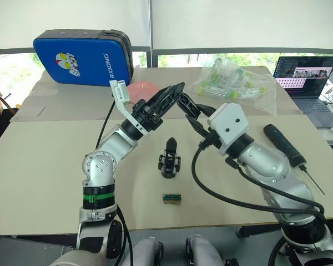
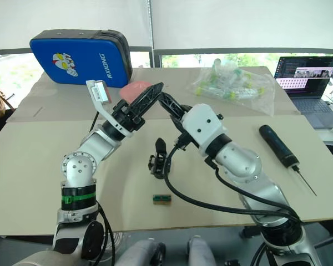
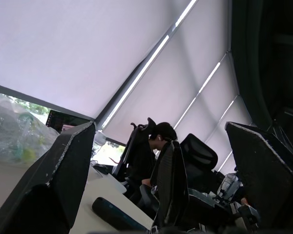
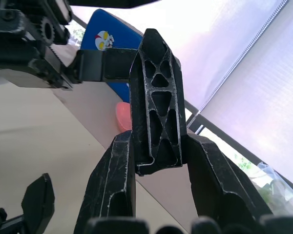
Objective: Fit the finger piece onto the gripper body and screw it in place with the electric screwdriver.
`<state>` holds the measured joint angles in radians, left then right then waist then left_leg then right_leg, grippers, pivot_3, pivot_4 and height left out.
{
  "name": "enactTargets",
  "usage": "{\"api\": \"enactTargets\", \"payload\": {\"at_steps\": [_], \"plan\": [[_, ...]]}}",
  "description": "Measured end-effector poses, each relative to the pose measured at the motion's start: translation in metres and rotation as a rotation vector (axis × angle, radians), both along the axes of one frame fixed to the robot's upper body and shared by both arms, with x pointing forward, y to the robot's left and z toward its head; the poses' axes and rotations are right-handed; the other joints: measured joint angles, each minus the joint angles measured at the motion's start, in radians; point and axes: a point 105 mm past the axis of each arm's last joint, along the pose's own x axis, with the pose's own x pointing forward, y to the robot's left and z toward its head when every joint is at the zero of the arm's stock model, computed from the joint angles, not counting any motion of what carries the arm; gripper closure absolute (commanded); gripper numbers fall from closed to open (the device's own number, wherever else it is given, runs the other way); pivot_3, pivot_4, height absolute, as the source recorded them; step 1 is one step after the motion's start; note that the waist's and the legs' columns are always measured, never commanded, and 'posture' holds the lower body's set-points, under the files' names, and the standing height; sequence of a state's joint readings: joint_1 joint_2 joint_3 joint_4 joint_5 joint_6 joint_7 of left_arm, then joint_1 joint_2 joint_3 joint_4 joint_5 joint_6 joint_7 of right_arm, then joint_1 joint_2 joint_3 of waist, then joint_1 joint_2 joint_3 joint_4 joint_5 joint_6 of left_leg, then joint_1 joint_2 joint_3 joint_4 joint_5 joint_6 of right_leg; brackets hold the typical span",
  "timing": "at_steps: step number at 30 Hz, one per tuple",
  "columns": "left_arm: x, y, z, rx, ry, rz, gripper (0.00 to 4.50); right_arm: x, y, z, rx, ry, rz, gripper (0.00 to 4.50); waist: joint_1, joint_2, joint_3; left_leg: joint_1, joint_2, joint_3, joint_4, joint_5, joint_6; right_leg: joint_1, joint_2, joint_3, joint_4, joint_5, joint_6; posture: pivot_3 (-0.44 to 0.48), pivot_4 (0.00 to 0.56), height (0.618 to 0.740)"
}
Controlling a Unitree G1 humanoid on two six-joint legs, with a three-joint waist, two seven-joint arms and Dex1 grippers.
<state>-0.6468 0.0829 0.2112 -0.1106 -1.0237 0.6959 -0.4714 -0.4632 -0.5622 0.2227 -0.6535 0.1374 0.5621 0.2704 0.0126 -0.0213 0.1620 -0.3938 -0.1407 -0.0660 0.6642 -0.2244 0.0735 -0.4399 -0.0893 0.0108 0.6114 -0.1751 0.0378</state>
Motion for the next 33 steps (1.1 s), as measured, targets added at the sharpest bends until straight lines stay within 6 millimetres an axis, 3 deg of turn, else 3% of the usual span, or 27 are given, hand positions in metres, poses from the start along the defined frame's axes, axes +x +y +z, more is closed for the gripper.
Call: {"api": "enactTargets", "payload": {"at_steps": [3, 6, 13, 20, 22, 25, 28, 29, 33], "plan": [[-0.001, -0.002, -0.001, -0.008, 0.006, -0.008, 0.0, 0.0, 0.001, -0.001, -0.007, -0.003, 0.001, 3.4, 0.0, 0.0, 0.0, 0.0, 0.0, 0.0, 0.0, 0.0, 0.0, 0.0, 0.0, 0.0, 0.0, 0.0, 0.0, 0.0, 0.15, 0.74], [-0.001, -0.003, -0.004, -0.012, 0.017, -0.01, 0.9, 0.0, 0.002, -0.001, -0.014, -0.007, 0.004, 3.4, 0.0, 0.0, 0.0, 0.0, 0.0, 0.0, 0.0, 0.0, 0.0, 0.0, 0.0, 0.0, 0.0, 0.0, 0.0, 0.0, 0.15, 0.74], [-0.002, -0.008, -0.003, -0.035, 0.041, -0.027, 4.37, 0.001, 0.003, -0.001, -0.024, -0.014, 0.002, 3.4, 0.0, 0.0, 0.0, 0.0, 0.0, 0.0, 0.0, 0.0, 0.0, 0.0, 0.0, 0.0, 0.0, 0.0, 0.0, 0.0, 0.15, 0.74], [-0.003, -0.009, -0.002, -0.058, 0.065, -0.052, 4.5, 0.001, 0.006, -0.001, -0.013, -0.02, 0.002, 3.4, -0.001, 0.0, 0.0, 0.0, 0.0, 0.0, 0.0, 0.0, 0.0, 0.0, 0.001, 0.0, 0.0, 0.0, 0.0, 0.0, 0.15, 0.74], [-0.003, -0.008, -0.001, -0.075, 0.068, -0.051, 4.5, 0.001, 0.006, 0.0, -0.001, -0.018, 0.008, 2.35, 0.0, 0.0, 0.0, 0.0, 0.0, 0.0, 0.0, 0.0, 0.0, 0.0, 0.001, 0.0, 0.0, 0.0, 0.0, 0.0, 0.15, 0.74], [-0.004, -0.004, 0.003, -0.109, 0.058, -0.058, 4.5, -0.001, 0.003, 0.004, 0.017, -0.008, 0.027, 1.38, 0.001, 0.0, 0.0, 0.0, 0.0, 0.0, 0.0, 0.0, 0.0, 0.0, 0.001, 0.0, 0.0, 0.0, 0.0, 0.0, 0.15, 0.74], [-0.002, 0.005, 0.014, -0.079, -0.009, -0.07, 4.5, -0.004, -0.016, 0.008, -0.03, 0.025, 0.037, 0.26, 0.004, 0.0, 0.0, 0.0, 0.0, 0.0, 0.0, 0.0, 0.0, 0.0, 0.004, 0.0, 0.0, 0.0, 0.0, 0.0, 0.15, 0.74], [-0.001, 0.009, 0.016, -0.067, -0.025, -0.068, 4.5, -0.004, -0.023, 0.007, -0.059, 0.041, 0.034, 0.02, 0.004, 0.0, 0.0, 0.0, 0.0, 0.0, 0.0, 0.0, 0.0, 0.0, 0.004, 0.0, 0.0, 0.0, 0.0, 0.0, 0.15, 0.74], [-0.003, 0.026, 0.017, 0.059, -0.109, -0.136, 4.5, -0.011, -0.065, -0.01, -0.127, 0.336, 0.074, 0.02, 0.001, 0.0, 0.0, 0.0, 0.0, 0.0, 0.0, -0.002, 0.003, 0.0, 0.005, 0.0, -0.001, 0.0, 0.0, 0.0, 0.15, 0.74]]}}
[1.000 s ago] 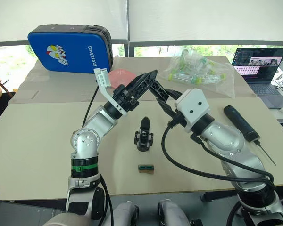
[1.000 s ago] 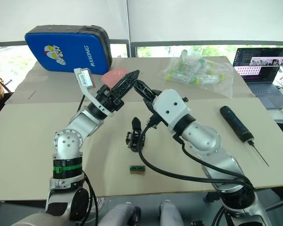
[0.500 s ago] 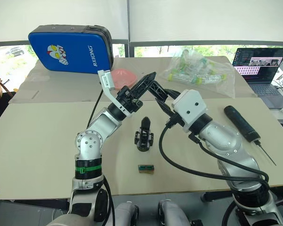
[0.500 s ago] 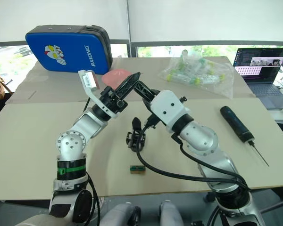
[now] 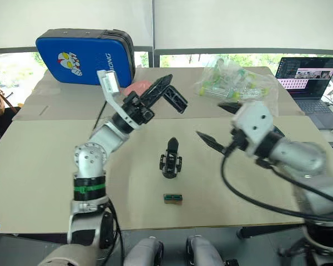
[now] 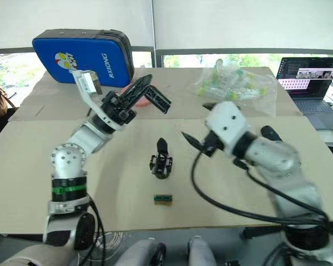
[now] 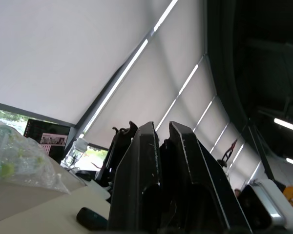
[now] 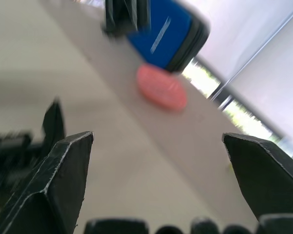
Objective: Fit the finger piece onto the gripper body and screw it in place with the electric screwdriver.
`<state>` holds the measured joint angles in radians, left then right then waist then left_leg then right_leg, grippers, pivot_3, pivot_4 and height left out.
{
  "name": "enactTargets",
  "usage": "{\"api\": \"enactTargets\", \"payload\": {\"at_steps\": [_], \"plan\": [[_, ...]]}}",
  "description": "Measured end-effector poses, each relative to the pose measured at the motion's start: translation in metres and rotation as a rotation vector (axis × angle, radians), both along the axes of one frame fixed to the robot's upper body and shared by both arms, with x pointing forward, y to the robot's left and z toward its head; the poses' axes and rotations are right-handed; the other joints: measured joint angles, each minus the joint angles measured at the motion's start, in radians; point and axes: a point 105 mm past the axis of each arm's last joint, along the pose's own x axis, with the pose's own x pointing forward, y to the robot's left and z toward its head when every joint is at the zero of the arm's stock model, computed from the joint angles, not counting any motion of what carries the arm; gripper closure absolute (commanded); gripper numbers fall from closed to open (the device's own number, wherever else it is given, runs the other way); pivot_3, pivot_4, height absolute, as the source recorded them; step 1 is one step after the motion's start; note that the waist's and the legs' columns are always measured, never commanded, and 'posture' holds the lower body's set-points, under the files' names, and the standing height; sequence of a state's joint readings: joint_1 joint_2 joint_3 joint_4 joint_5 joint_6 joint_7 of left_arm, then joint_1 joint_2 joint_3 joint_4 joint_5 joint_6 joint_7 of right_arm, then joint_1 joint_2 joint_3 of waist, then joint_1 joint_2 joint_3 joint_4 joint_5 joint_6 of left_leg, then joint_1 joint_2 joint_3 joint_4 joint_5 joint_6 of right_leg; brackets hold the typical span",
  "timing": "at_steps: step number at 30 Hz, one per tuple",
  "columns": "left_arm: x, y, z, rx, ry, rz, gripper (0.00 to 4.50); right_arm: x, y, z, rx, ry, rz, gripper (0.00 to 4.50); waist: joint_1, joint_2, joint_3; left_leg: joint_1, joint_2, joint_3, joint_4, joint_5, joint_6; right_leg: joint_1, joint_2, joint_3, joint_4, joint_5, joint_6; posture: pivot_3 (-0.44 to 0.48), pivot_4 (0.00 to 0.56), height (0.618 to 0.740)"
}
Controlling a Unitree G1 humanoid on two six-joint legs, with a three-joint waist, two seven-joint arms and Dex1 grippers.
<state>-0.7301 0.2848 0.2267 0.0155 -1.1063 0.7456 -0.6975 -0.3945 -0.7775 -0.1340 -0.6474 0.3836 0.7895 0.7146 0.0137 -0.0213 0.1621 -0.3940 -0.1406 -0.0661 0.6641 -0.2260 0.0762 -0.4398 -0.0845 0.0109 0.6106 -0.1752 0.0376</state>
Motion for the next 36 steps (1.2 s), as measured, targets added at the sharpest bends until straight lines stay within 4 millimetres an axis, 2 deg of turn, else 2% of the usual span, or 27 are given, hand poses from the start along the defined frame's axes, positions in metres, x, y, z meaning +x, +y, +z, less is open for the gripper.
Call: {"api": "enactTargets", "payload": {"at_steps": [2, 4, 8, 12, 15, 18, 27, 31, 36], "plan": [[-0.005, -0.003, -0.001, 0.08, -0.042, -0.074, 4.5, -0.012, -0.005, -0.006, 0.023, 0.177, 0.065, 0.02, -0.002, 0.0, 0.0, 0.0, 0.0, 0.0, 0.0, -0.005, 0.008, 0.0, -0.004, 0.0, 0.0, 0.0, 0.0, 0.0, 0.15, 0.74], [-0.012, -0.008, -0.007, 0.191, -0.08, -0.167, 4.5, -0.025, 0.003, -0.005, 0.08, 0.319, 0.168, 0.02, -0.006, 0.0, 0.0, 0.0, 0.001, 0.0, 0.0, -0.005, 0.009, 0.0, -0.005, 0.001, 0.0, 0.0, -0.001, 0.0, 0.15, 0.74], [-0.026, -0.021, -0.026, 0.374, -0.114, -0.348, 4.5, -0.034, 0.019, 0.005, 0.156, 0.423, 0.275, 0.02, -0.005, 0.0, 0.0, 0.0, 0.001, 0.0, 0.0, -0.006, 0.009, 0.0, -0.007, 0.002, 0.0, 0.0, -0.002, 0.0, 0.15, 0.74], [-0.032, -0.026, -0.036, 0.444, -0.129, -0.441, 4.5, -0.031, 0.035, 0.002, 0.203, 0.539, 0.306, 0.02, -0.002, 0.0, 0.0, -0.003, 0.001, 0.0, 0.0, -0.006, 0.009, -0.003, -0.008, 0.003, 0.0, 0.001, -0.002, 0.0, 0.15, 0.74], [-0.034, -0.03, -0.038, 0.457, -0.142, -0.467, 4.5, -0.036, 0.045, -0.004, 0.17, 0.616, 0.331, 0.02, 0.001, 0.0, 0.0, -0.01, 0.001, 0.0, 0.001, -0.003, 0.005, -0.01, -0.008, 0.003, 0.0, 0.001, -0.002, 0.0, 0.15, 0.74], [-0.035, -0.033, -0.039, 0.451, -0.145, -0.486, 4.5, -0.039, 0.055, -0.009, 0.159, 0.671, 0.35, 0.02, -0.001, 0.0, 0.0, -0.017, 0.001, 0.0, 0.004, 0.004, 0.008, -0.017, -0.008, 0.003, 0.001, 0.001, -0.002, 0.0, 0.15, 0.74], [-0.04, -0.037, -0.044, 0.472, -0.151, -0.521, 4.5, -0.041, 0.075, -0.014, 0.182, 0.711, 0.38, 0.02, -0.003, 0.0, 0.0, -0.017, 0.001, 0.0, 0.004, 0.002, 0.012, -0.017, -0.008, 0.003, 0.002, 0.002, -0.002, 0.0, 0.15, 0.74], [-0.039, -0.038, -0.049, 0.503, -0.146, -0.516, 4.5, -0.036, 0.079, -0.016, 0.189, 0.721, 0.357, 0.02, -0.003, 0.0, 0.0, -0.017, 0.001, 0.0, 0.004, 0.002, 0.012, -0.017, -0.008, 0.003, 0.003, 0.003, -0.003, 0.0, 0.15, 0.74], [-0.04, -0.037, -0.052, 0.519, -0.144, -0.52, 4.5, -0.028, 0.082, -0.012, 0.214, 0.714, 0.336, 1.54, -0.004, 0.0, 0.0, -0.017, 0.001, 0.0, 0.004, 0.003, 0.009, -0.017, -0.007, 0.003, 0.003, 0.003, -0.003, 0.0, 0.15, 0.74]]}}
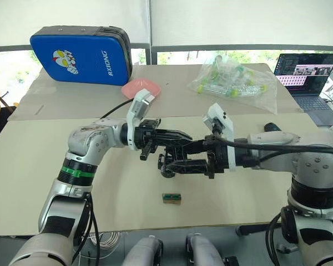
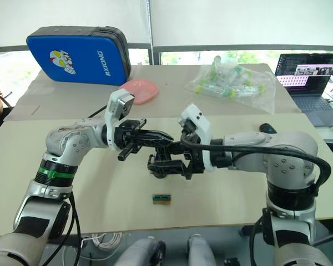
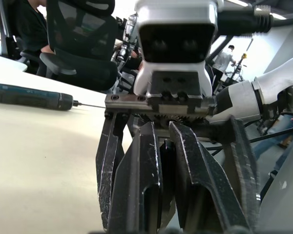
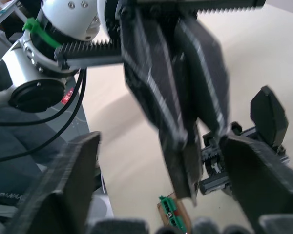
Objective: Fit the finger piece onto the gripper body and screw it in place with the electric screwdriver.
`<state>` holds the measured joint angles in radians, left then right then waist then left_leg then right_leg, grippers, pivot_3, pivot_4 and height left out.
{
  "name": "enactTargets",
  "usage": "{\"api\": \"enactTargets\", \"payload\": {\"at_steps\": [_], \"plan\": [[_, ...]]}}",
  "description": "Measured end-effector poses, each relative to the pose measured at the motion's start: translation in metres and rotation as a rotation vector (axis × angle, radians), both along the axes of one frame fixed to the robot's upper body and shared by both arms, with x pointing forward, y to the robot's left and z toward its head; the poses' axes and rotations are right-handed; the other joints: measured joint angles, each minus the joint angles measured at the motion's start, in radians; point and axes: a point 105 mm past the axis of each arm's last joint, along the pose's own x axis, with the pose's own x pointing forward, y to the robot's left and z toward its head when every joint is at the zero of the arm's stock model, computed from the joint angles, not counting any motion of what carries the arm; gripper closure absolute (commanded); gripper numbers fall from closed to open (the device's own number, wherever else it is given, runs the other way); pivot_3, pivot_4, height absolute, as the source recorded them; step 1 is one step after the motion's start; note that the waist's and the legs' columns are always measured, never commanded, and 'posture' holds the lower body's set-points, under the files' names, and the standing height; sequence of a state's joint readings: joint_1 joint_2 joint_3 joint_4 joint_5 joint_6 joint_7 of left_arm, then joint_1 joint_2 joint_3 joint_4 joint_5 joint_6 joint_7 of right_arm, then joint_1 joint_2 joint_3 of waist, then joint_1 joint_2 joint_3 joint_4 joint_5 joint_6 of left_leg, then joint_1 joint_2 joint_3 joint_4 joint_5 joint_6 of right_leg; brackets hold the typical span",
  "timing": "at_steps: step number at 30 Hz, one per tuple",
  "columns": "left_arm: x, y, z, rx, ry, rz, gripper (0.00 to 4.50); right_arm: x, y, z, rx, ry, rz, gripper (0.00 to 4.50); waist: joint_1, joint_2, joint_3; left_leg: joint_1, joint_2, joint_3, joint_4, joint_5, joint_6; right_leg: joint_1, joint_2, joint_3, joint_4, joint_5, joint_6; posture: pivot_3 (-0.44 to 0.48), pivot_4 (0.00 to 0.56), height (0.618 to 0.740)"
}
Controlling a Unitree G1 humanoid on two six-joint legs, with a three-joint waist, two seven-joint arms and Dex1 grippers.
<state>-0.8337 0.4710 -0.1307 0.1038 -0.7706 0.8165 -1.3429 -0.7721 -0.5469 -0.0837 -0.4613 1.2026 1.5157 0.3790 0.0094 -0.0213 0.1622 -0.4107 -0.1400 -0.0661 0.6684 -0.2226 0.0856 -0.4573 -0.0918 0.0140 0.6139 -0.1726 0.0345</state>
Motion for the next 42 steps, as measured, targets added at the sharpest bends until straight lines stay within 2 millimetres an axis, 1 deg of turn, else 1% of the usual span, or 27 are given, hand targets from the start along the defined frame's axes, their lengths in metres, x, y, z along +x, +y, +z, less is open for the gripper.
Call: {"api": "enactTargets", "payload": {"at_steps": [1, 3, 4, 7, 8, 14, 16, 17, 20, 22, 23, 24, 27, 30, 32, 33, 34, 35, 36, 37, 38, 41, 42], "plan": [[0.0, 0.0, -0.001, 0.001, 0.003, 0.002, 4.5, 0.001, 0.0, 0.0, -0.001, 0.0, -0.004, 1.95, 0.0, 0.0, 0.0, 0.0, 0.0, 0.0, 0.0, 0.002, -0.003, 0.0, 0.0, 0.0, 0.0, 0.0, 0.0, 0.0, 0.15, 0.74], [0.0, 0.001, -0.004, 0.004, 0.009, 0.006, 4.5, 0.001, 0.0, 0.0, -0.003, -0.001, -0.009, 2.61, 0.0, 0.0, 0.0, 0.0, 0.0, 0.0, 0.0, 0.002, -0.003, 0.0, 0.0, 0.0, 0.0, 0.0, 0.0, 0.0, 0.15, 0.74], [0.001, 0.001, -0.004, 0.007, 0.009, 0.008, 4.5, 0.001, 0.001, -0.001, -0.004, -0.001, -0.009, 3.02, -0.001, 0.0, 0.0, 0.0, 0.0, 0.0, 0.0, 0.002, -0.002, 0.0, 0.0, 0.0, 0.0, 0.0, 0.0, 0.0, 0.15, 0.74], [-0.001, 0.001, -0.004, 0.009, 0.002, 0.004, 4.5, 0.002, 0.0, -0.002, -0.007, 0.005, -0.014, 4.02, -0.001, 0.0, 0.0, 0.0, 0.0, 0.0, 0.0, 0.002, -0.002, 0.0, 0.0, 0.0, 0.0, 0.0, 0.0, 0.0, 0.15, 0.74], [-0.001, 0.002, -0.005, 0.009, 0.007, 0.001, 4.5, 0.0, 0.001, -0.002, -0.01, 0.0, -0.005, 4.09, 0.0, 0.0, 0.0, 0.0, 0.0, 0.0, 0.0, 0.002, -0.002, 0.0, 0.0, 0.0, 0.0, 0.0, 0.0, 0.0, 0.15, 0.74], [-0.003, 0.0, -0.006, 0.004, 0.023, -0.011, 4.5, -0.002, 0.0, -0.003, -0.02, -0.004, 0.003, 4.09, -0.001, 0.0, 0.0, 0.0, 0.0, 0.0, 0.0, 0.002, -0.002, 0.0, 0.0, 0.0, 0.0, 0.0, 0.0, 0.0, 0.15, 0.74], [-0.002, 0.0, -0.006, 0.007, 0.03, -0.006, 3.55, -0.002, 0.0, -0.003, -0.02, -0.009, 0.002, 4.09, -0.001, 0.0, 0.0, 0.0, 0.0, 0.0, 0.0, 0.002, -0.002, 0.0, 0.0, 0.0, 0.0, 0.0, 0.0, 0.0, 0.15, 0.74], [-0.001, 0.0, -0.005, 0.008, 0.029, 0.01, 3.2, -0.003, 0.0, -0.005, -0.023, -0.006, 0.002, 4.09, -0.001, 0.0, 0.0, 0.0, 0.0, 0.0, 0.0, 0.002, -0.002, 0.0, 0.0, 0.0, 0.0, 0.0, 0.0, 0.0, 0.15, 0.74], [0.001, 0.006, 0.002, -0.011, 0.003, 0.041, 1.72, -0.008, -0.003, -0.013, -0.024, 0.01, 0.009, 4.09, -0.001, 0.0, 0.0, 0.0, 0.0, 0.0, 0.0, 0.002, -0.002, 0.0, 0.0, 0.0, 0.0, 0.0, 0.0, 0.0, 0.15, 0.74], [0.004, 0.016, 0.014, -0.062, -0.079, 0.078, 0.74, -0.011, -0.006, -0.013, -0.008, 0.001, 0.015, 4.09, 0.0, 0.0, 0.0, 0.0, 0.0, 0.0, 0.0, 0.002, -0.002, 0.0, 0.0, 0.0, 0.0, 0.0, 0.0, 0.0, 0.15, 0.74], [0.005, 0.022, 0.016, -0.062, -0.139, 0.094, 0.19, -0.012, -0.008, -0.012, 0.01, -0.01, 0.016, 4.09, -0.001, 0.0, 0.0, 0.0, 0.0, 0.0, 0.0, 0.002, -0.002, 0.001, 0.0, 0.0, 0.0, 0.0, 0.0, 0.0, 0.15, 0.74], [0.007, 0.029, 0.014, -0.049, -0.185, 0.116, 0.0, -0.012, -0.01, -0.012, 0.03, -0.017, 0.012, 4.09, -0.003, 0.0, 0.0, 0.001, 0.0, 0.0, 0.0, 0.002, -0.002, 0.001, 0.0, 0.0, 0.0, 0.0, 0.0, 0.0, 0.15, 0.74], [0.017, 0.057, -0.004, 0.033, -0.263, 0.213, 0.0, -0.01, -0.022, -0.013, 0.113, -0.056, -0.009, 4.09, -0.002, 0.0, 0.0, 0.001, 0.0, 0.0, 0.0, 0.002, -0.002, 0.001, 0.0, 0.0, 0.0, 0.0, 0.0, 0.0, 0.15, 0.74], [0.027, 0.075, -0.018, 0.097, -0.336, 0.285, 0.0, -0.006, -0.033, -0.015, 0.102, -0.121, -0.028, 4.09, 0.001, 0.0, 0.0, 0.001, 0.0, 0.0, 0.001, -0.001, 0.001, 0.001, 0.0, -0.001, 0.0, 0.001, 0.001, 0.0, 0.15, 0.74], [0.03, 0.096, -0.028, 0.185, -0.41, 0.328, 0.0, -0.004, -0.037, -0.016, 0.113, -0.205, -0.026, 4.09, 0.002, 0.0, 0.0, 0.002, 0.0, 0.0, 0.001, -0.003, 0.001, 0.002, 0.0, -0.001, -0.001, 0.001, 0.001, 0.0, 0.15, 0.74], [0.032, 0.109, -0.039, 0.246, -0.435, 0.353, 0.0, -0.002, -0.038, -0.017, 0.114, -0.277, -0.022, 4.09, 0.001, 0.0, 0.0, 0.002, 0.0, 0.002, 0.001, -0.004, -0.001, 0.001, 0.0, -0.001, 0.0, 0.001, 0.001, 0.0, 0.15, 0.74], [0.033, 0.114, -0.046, 0.272, -0.436, 0.366, 0.0, -0.001, -0.038, -0.017, 0.115, -0.311, -0.017, 4.09, 0.002, 0.0, 0.0, 0.003, 0.0, 0.002, 0.001, -0.004, -0.002, 0.001, 0.001, -0.001, 0.0, 0.001, 0.001, 0.0, 0.15, 0.74], [0.034, 0.12, -0.059, 0.313, -0.444, 0.378, 0.0, 0.0, -0.036, -0.016, 0.127, -0.366, -0.004, 4.09, 0.001, 0.0, 0.0, 0.003, 0.0, 0.002, 0.001, -0.004, -0.002, 0.002, 0.001, -0.001, 0.0, 0.001, 0.001, 0.0, 0.15, 0.74], [0.034, 0.123, -0.077, 0.351, -0.435, 0.382, 0.0, 0.0, -0.033, -0.013, 0.148, -0.416, 0.016, 4.09, 0.001, 0.0, 0.0, 0.004, 0.0, 0.003, 0.001, -0.004, -0.002, 0.002, 0.0, -0.001, 0.0, 0.001, 0.001, 0.0, 0.15, 0.74], [0.033, 0.122, -0.085, 0.361, -0.427, 0.38, 0.0, 0.0, -0.032, -0.012, 0.151, -0.431, 0.023, 4.09, 0.001, 0.0, 0.0, 0.004, 0.0, 0.003, 0.001, -0.004, -0.002, 0.002, 0.0, -0.001, 0.0, 0.001, 0.002, 0.0, 0.15, 0.74], [0.033, 0.119, -0.1, 0.361, -0.415, 0.385, 0.0, 0.001, -0.031, -0.013, 0.153, -0.451, 0.037, 4.09, 0.002, 0.0, 0.0, 0.004, 0.0, 0.003, 0.001, -0.005, -0.003, 0.002, 0.0, -0.001, -0.001, 0.002, 0.002, 0.0, 0.15, 0.74], [0.032, 0.102, -0.127, 0.33, -0.395, 0.395, 0.0, 0.005, -0.027, -0.018, 0.156, -0.464, 0.067, 4.09, 0.01, 0.0, 0.0, 0.003, 0.0, 0.003, 0.007, -0.007, -0.002, 0.001, 0.0, -0.002, -0.001, 0.002, 0.003, 0.0, 0.15, 0.74], [0.033, 0.096, -0.132, 0.32, -0.397, 0.4, 0.0, 0.006, -0.025, -0.019, 0.162, -0.468, 0.079, 4.09, 0.011, 0.0, 0.0, 0.002, 0.0, 0.003, 0.008, -0.008, -0.001, 0.001, 0.0, -0.002, -0.001, 0.002, 0.004, 0.0, 0.15, 0.74]]}}
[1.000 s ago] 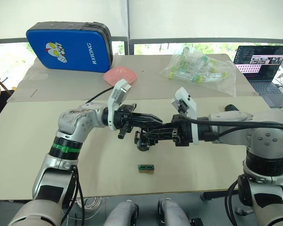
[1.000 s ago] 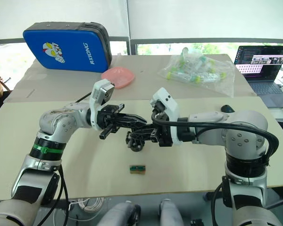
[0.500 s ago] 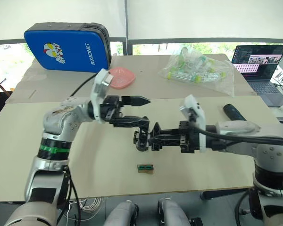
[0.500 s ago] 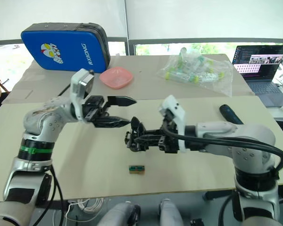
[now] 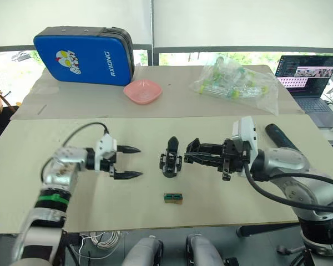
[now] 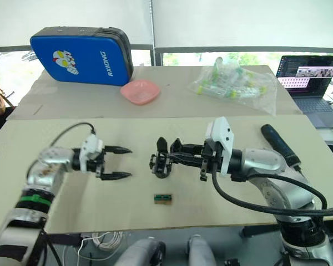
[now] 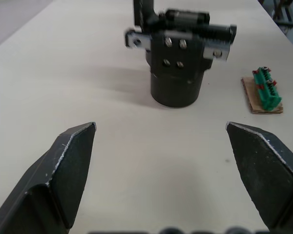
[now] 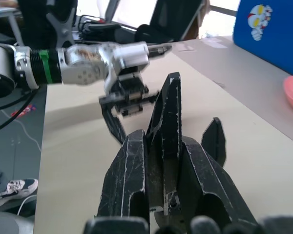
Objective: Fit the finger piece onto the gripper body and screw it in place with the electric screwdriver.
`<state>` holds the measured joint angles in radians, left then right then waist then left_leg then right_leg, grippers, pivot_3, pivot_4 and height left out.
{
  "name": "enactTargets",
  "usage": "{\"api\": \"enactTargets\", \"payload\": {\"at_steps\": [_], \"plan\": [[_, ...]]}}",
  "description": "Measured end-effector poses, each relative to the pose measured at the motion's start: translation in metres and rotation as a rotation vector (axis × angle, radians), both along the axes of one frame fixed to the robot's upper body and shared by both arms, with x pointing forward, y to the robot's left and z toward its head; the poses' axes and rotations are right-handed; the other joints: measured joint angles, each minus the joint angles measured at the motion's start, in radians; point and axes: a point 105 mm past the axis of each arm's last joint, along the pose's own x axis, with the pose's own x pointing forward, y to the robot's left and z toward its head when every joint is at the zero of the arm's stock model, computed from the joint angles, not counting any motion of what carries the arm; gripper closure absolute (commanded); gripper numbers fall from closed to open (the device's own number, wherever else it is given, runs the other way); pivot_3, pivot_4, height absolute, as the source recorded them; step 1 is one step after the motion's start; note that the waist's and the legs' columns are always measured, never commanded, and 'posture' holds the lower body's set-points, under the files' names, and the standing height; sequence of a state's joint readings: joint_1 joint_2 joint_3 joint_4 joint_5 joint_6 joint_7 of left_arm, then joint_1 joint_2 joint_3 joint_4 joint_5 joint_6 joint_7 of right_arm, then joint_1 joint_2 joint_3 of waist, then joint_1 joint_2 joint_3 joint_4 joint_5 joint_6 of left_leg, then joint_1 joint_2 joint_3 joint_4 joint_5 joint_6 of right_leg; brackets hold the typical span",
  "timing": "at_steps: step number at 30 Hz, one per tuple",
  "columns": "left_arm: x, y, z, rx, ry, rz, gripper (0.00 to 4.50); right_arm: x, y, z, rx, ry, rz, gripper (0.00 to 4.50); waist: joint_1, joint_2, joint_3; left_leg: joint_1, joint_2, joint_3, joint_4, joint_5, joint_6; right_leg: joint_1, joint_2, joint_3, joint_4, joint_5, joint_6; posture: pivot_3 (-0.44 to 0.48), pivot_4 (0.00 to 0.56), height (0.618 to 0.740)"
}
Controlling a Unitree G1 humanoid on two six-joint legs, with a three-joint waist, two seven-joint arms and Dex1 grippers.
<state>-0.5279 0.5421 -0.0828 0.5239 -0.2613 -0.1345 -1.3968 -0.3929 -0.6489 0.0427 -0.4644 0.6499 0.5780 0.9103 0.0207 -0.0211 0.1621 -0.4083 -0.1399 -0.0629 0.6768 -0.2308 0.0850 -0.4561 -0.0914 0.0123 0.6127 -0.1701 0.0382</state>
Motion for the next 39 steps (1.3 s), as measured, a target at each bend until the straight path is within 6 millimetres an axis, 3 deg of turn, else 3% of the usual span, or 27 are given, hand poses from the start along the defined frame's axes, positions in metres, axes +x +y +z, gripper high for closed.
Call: {"api": "enactTargets", "payload": {"at_steps": [8, 14, 26, 29, 31, 33, 39], "plan": [[0.004, -0.033, -0.019, -0.024, 0.022, -0.033, 0.0, 0.004, 0.009, -0.005, 0.012, -0.017, 0.052, 4.09, -0.007, 0.0, 0.0, 0.0, -0.001, 0.001, 0.002, -0.002, 0.002, 0.001, 0.0, 0.0, 0.0, 0.002, 0.003, 0.0, 0.15, 0.74], [0.004, -0.059, -0.016, -0.062, 0.002, -0.083, 0.0, 0.004, 0.014, -0.008, 0.016, -0.011, 0.063, 4.09, -0.008, 0.0, 0.0, 0.0, -0.001, 0.001, 0.002, -0.002, 0.002, 0.001, 0.0, 0.0, 0.0, 0.002, 0.003, 0.0, 0.15, 0.74], [0.011, -0.074, -0.021, -0.036, 0.005, -0.091, 0.0, 0.005, 0.018, -0.013, 0.007, 0.001, 0.063, 4.09, -0.005, 0.0, 0.0, 0.001, -0.001, 0.001, 0.003, -0.002, 0.003, 0.001, 0.0, 0.0, 0.0, 0.002, 0.003, 0.0, 0.15, 0.74], [0.011, -0.075, -0.021, -0.04, 0.011, -0.09, 0.75, 0.005, 0.018, -0.013, 0.007, 0.0, 0.062, 4.09, -0.005, 0.0, 0.0, 0.001, -0.001, 0.001, 0.003, -0.002, 0.003, 0.001, 0.0, 0.0, 0.0, 0.002, 0.003, 0.0, 0.15, 0.74], [0.011, -0.076, -0.021, -0.04, 0.012, -0.092, 1.66, 0.005, 0.018, -0.013, 0.009, 0.001, 0.063, 4.09, -0.005, 0.0, 0.0, 0.001, -0.001, 0.001, 0.003, -0.002, 0.003, 0.001, 0.0, 0.0, 0.0, 0.002, 0.003, 0.0, 0.15, 0.74], [0.01, -0.076, -0.021, -0.04, 0.013, -0.098, 2.19, 0.005, 0.019, -0.015, 0.006, 0.001, 0.064, 4.09, -0.005, 0.0, 0.0, 0.001, -0.001, 0.001, 0.003, -0.002, 0.003, 0.001, 0.0, 0.0, 0.0, 0.002, 0.003, 0.0, 0.15, 0.74], [0.01, -0.076, -0.021, -0.039, 0.013, -0.1, 2.18, 0.012, 0.025, -0.025, -0.032, -0.029, 0.084, 4.09, -0.006, 0.0, 0.0, 0.001, -0.001, 0.001, 0.003, -0.002, 0.003, 0.001, 0.001, -0.001, 0.0, 0.002, 0.003, 0.0, 0.15, 0.74]]}}
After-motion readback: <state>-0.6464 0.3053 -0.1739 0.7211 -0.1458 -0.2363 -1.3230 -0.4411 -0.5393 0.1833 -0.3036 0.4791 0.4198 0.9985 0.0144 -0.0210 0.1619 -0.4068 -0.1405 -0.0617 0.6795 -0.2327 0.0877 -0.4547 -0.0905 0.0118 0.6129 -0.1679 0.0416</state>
